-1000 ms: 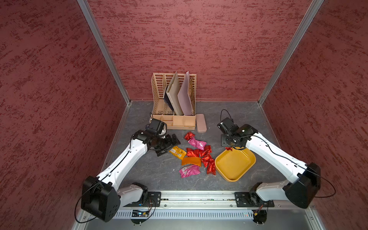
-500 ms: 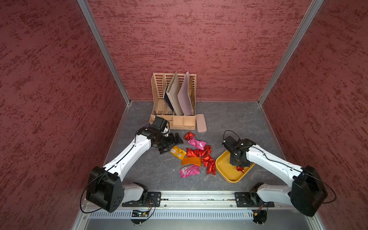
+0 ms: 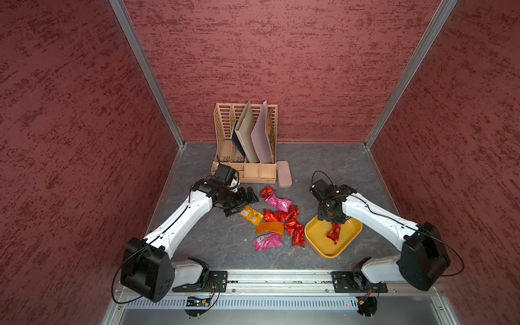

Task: Put the tea bags into the storage box
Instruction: Pick up the tea bag from the center of the board.

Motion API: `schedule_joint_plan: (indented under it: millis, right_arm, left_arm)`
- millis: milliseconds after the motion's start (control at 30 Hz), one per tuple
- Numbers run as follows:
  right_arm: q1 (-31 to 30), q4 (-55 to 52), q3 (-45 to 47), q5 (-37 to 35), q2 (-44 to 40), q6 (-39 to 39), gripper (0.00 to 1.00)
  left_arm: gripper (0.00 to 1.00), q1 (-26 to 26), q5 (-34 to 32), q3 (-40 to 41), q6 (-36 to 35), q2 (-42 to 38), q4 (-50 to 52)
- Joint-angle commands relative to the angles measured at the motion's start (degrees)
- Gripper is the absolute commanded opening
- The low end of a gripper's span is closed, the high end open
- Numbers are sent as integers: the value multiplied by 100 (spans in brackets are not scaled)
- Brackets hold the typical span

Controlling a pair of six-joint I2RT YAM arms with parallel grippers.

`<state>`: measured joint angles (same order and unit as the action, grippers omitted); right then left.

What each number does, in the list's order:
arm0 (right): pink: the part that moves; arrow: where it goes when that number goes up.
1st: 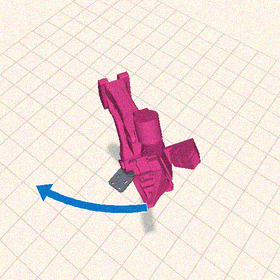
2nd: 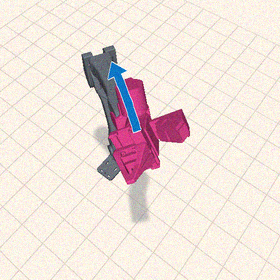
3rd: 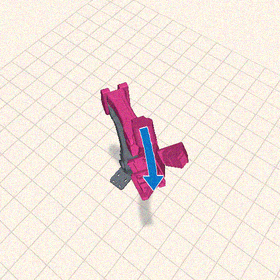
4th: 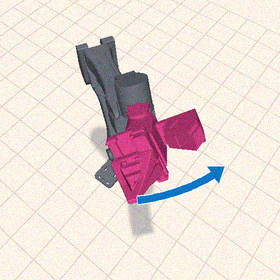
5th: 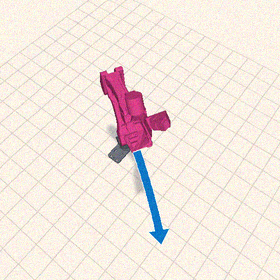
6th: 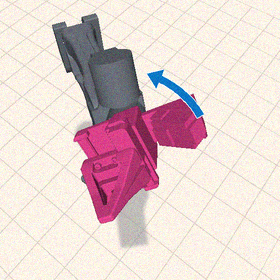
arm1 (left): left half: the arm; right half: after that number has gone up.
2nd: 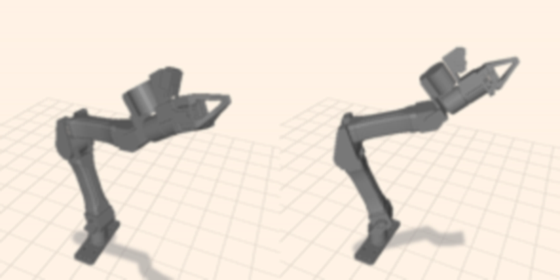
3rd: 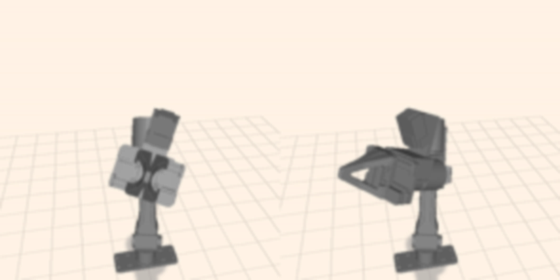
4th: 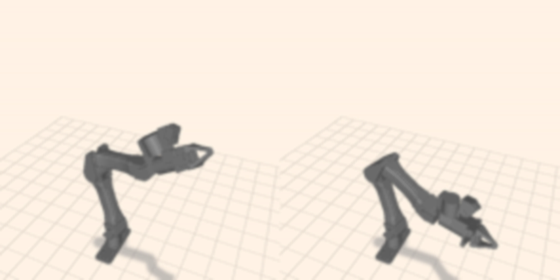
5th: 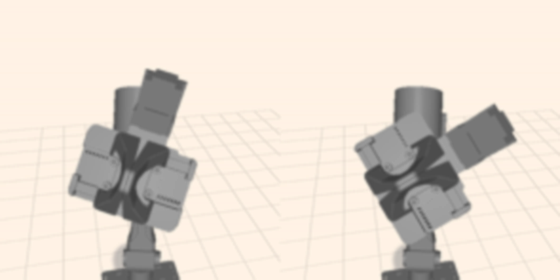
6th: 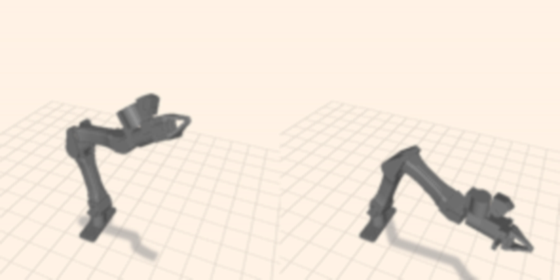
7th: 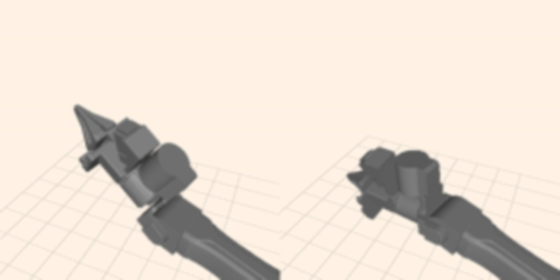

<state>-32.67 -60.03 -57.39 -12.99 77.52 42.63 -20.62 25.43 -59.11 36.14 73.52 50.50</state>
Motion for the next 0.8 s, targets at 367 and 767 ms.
schedule_joint_plan:
  millis: [367,767]
  right_arm:
    - [-425,4056,-99,2472,1143,203,71]
    - [-431,4190,-432,2827,2163,-195,63]
  left_arm:
    - [100,204,63,342,75,-448,139]
    - [100,230,-207,930,472,-1431,459]
